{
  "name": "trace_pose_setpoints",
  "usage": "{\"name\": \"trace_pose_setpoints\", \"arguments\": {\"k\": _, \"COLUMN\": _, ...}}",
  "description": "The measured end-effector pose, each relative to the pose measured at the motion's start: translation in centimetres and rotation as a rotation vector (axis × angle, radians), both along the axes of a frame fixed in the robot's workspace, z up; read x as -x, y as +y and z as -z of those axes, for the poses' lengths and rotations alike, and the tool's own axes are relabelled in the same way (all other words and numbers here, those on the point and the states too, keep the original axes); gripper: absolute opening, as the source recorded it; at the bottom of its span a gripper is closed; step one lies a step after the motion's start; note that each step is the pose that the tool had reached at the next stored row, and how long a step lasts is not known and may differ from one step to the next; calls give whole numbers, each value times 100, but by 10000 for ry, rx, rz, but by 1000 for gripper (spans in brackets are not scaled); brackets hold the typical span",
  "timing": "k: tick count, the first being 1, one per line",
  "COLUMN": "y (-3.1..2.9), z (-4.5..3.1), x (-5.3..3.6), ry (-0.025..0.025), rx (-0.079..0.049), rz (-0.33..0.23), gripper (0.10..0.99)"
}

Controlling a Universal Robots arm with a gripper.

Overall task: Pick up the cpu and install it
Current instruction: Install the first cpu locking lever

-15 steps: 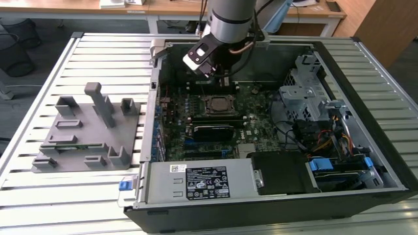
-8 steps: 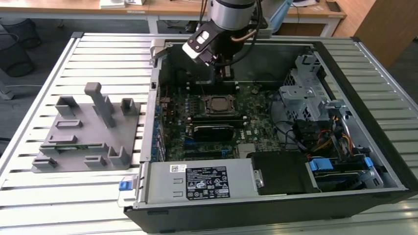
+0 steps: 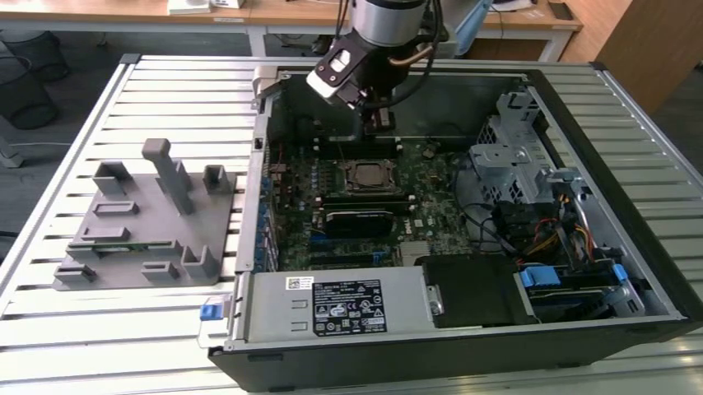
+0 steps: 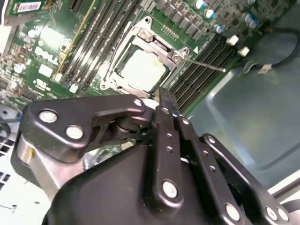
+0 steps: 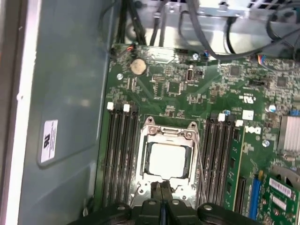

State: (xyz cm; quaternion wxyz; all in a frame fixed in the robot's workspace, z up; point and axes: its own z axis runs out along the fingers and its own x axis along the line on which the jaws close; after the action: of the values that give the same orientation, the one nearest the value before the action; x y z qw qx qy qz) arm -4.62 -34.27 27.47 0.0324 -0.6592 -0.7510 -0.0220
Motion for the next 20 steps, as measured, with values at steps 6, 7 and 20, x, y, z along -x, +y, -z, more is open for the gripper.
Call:
{"name": "trace_pose_setpoints", "arguments": {"k": 6, "y": 0, "z": 7, "x": 0, "ry": 0, "rx": -1, "rz": -1096, "gripper": 106}}
{"name": "trace_pose_setpoints", "arguments": {"k": 7, "y": 0, "z": 8, "x": 0, "ry": -1, "rx": 0, "rz": -1275, "gripper": 106}}
{"name": "trace_pose_setpoints", "arguments": {"k": 20, "y": 0, "z": 20, "x": 0, "ry": -8, "rx": 0, "rz": -3630, "gripper": 106}}
